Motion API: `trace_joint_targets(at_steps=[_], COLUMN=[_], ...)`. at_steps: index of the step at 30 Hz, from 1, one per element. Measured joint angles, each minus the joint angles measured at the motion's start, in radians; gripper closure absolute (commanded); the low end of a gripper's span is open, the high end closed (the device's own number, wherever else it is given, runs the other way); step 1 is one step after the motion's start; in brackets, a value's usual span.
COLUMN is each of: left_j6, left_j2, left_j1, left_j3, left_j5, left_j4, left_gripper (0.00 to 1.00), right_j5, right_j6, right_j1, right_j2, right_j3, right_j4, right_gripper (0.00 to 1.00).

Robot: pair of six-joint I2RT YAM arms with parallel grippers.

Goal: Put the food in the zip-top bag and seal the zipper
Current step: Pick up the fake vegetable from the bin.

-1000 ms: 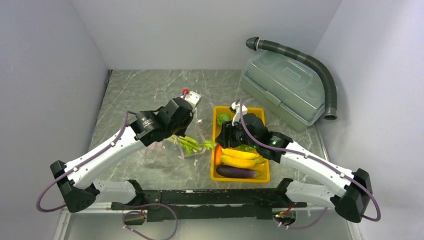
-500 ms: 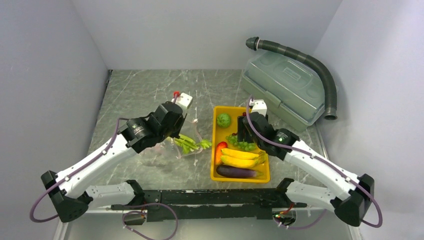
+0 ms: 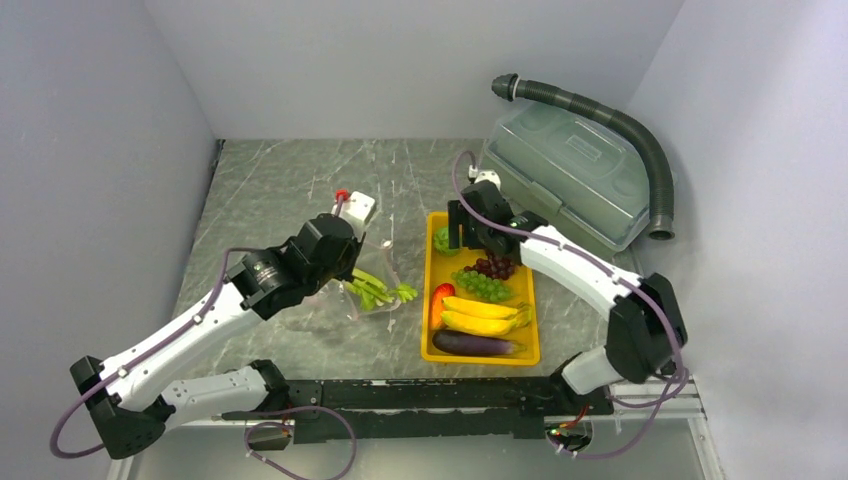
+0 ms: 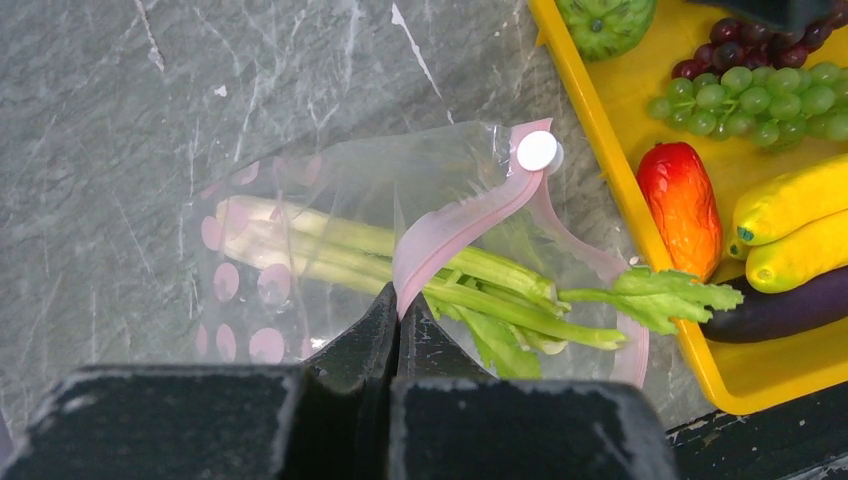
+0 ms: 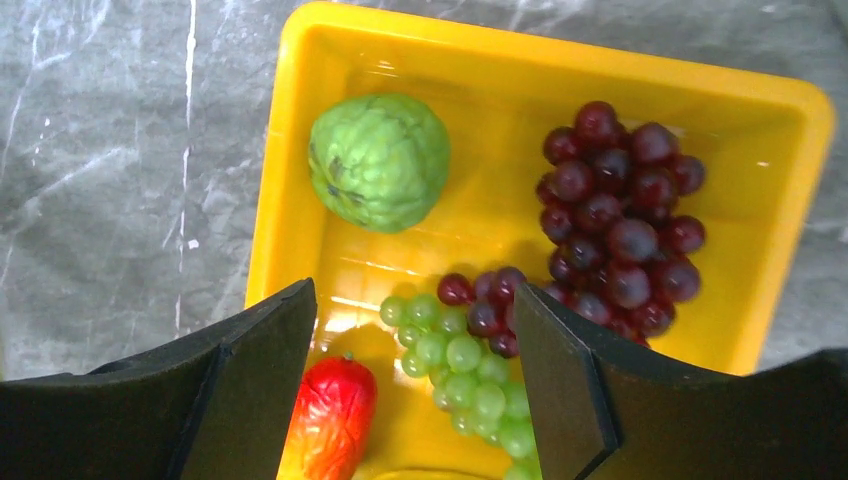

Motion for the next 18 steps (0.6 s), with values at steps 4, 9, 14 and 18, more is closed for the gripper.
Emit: trace_joint_targets(at_steps=[4,9,14,18], left_j6=[0.0,0.001,0.002,0.003], left_j2=[-0.015,-0.018,-0.018,-0.022], left_j1=[0.001,0.001,0.002,0.002], left_j3=[-0.012,-0.016,-0.016,-0.018], left_j5=[-0.008,-0.016,-0.02,-0.026], left_j4=[0.018,0.027,0.027,0.029], left_gripper=[1.0,1.0,1.0,1.0], right_j5=[-0.081,-0.147,-0.191,-0.214], right_j6=[-0.006,-0.006,-0.004,-0.004], right_j1=[-0.034,-0.066,-0.093,-0.1], right_j2=[0.108,0.208,0.295,0.345], right_j3=[0.038,0.066,0.102,0.123], right_j4=[0.053,0.111,0.15,0.163], right_gripper=[0.2,0.19,0.19,0.19])
